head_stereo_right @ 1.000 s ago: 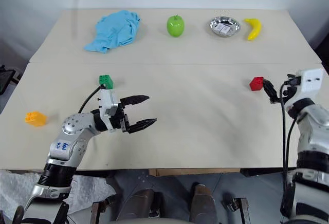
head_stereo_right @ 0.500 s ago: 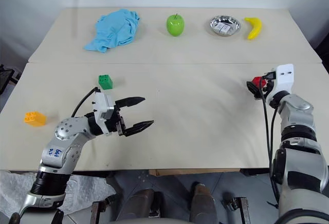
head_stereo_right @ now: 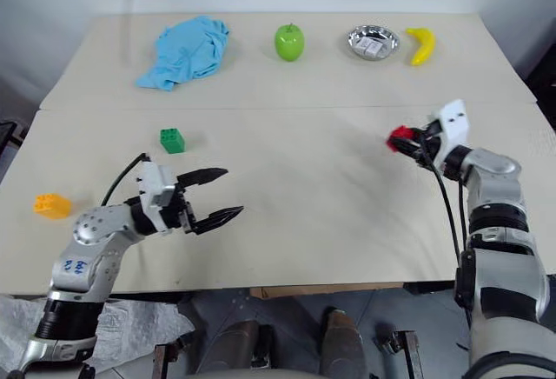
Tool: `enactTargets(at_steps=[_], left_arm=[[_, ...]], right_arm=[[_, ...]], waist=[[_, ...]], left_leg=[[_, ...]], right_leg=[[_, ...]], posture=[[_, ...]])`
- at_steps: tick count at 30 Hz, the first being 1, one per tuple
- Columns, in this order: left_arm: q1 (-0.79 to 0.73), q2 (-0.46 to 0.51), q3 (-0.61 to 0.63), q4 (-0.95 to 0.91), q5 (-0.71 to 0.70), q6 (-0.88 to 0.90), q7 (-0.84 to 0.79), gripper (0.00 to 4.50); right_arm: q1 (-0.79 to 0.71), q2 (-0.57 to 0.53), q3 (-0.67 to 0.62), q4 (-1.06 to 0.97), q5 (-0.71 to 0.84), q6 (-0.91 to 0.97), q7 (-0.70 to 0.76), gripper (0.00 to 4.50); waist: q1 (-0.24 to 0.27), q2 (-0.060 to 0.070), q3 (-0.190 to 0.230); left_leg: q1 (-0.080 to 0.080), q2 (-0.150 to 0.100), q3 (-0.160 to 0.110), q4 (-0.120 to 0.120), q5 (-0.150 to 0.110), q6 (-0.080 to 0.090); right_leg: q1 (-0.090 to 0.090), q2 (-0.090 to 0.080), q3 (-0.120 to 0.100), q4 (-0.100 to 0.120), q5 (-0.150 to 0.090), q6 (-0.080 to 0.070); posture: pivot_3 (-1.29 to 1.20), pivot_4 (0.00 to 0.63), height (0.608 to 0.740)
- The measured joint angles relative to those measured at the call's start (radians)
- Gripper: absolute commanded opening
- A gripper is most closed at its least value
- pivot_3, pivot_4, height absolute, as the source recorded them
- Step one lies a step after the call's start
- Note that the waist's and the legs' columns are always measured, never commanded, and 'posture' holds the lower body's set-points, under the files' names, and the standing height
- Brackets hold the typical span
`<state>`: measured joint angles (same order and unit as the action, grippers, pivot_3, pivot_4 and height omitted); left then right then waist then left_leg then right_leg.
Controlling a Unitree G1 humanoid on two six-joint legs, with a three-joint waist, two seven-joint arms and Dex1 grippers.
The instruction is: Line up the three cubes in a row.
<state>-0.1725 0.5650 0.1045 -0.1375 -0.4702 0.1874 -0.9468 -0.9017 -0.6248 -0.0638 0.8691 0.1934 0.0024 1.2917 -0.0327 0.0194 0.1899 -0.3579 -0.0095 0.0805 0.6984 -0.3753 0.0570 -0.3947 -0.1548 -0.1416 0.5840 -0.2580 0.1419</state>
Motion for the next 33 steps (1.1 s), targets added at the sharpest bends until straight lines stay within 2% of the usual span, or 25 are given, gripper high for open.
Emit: enactTargets(at_steps=[2, 6, 9, 17, 26, 29, 33], left_arm=[[0.017, 0.018, 0.028, 0.003, -0.007, -0.007, -0.023, 4.50], [0.043, 0.031, 0.059, 0.025, -0.009, -0.026, -0.041, 4.50], [0.060, 0.029, 0.063, 0.027, -0.009, -0.035, -0.038, 4.50], [0.134, 0.025, 0.088, -0.013, -0.009, -0.051, -0.015, 4.50], [0.161, 0.022, 0.154, -0.007, -0.016, -0.090, 0.002, 4.50], [0.211, -0.010, 0.229, 0.002, -0.016, -0.133, 0.046, 4.50], [0.321, -0.107, 0.360, 0.011, -0.017, -0.201, 0.167, 4.50]], right_arm=[[0.000, 0.020, 0.079, -0.091, -0.007, -0.012, 0.123, 1.51], [-0.009, 0.064, 0.182, -0.106, -0.046, -0.083, 0.225, 1.51], [-0.031, 0.091, 0.230, -0.041, -0.079, -0.152, 0.239, 1.51], [-0.071, 0.104, 0.224, 0.140, -0.094, -0.291, 0.246, 1.51], [-0.088, 0.109, 0.188, 0.218, -0.090, -0.381, 0.253, 4.44], [-0.076, 0.086, 0.175, 0.159, -0.010, -0.384, 0.256, 4.48], [0.011, 0.049, 0.136, -0.066, 0.184, -0.292, 0.255, 4.48]], waist=[[0.002, 0.000, 0.000], [0.012, 0.000, 0.000], [0.011, 0.000, 0.000], [0.001, 0.000, 0.000], [0.001, 0.000, 0.000], [0.001, 0.000, 0.000], [0.004, 0.000, 0.000]], left_leg=[[0.000, 0.002, 0.000, 0.001, -0.001, -0.002], [0.000, 0.002, -0.001, 0.002, -0.001, -0.002], [0.000, 0.002, -0.002, 0.002, -0.001, -0.002], [0.000, 0.004, -0.002, 0.001, -0.002, -0.004], [0.001, 0.004, -0.002, 0.001, -0.002, -0.004], [0.001, 0.004, -0.002, 0.001, -0.003, -0.005], [0.001, 0.005, -0.003, 0.001, -0.003, -0.006]], right_leg=[[0.000, 0.002, 0.000, 0.000, 0.000, 0.000], [0.001, 0.003, 0.003, 0.000, 0.000, -0.001], [0.000, 0.003, 0.003, 0.000, -0.001, -0.001], [0.000, 0.005, 0.004, 0.000, -0.002, -0.004], [0.000, 0.005, 0.006, 0.001, -0.002, -0.004], [0.000, 0.005, 0.006, 0.001, -0.002, -0.004], [0.000, 0.005, 0.006, 0.001, -0.002, -0.005]], posture=[[0.00, 0.150, 0.740], [0.00, 0.150, 0.740], [0.00, 0.150, 0.740], [0.00, 0.150, 0.740], [0.00, 0.150, 0.740], [0.00, 0.150, 0.740], [0.00, 0.150, 0.740]])
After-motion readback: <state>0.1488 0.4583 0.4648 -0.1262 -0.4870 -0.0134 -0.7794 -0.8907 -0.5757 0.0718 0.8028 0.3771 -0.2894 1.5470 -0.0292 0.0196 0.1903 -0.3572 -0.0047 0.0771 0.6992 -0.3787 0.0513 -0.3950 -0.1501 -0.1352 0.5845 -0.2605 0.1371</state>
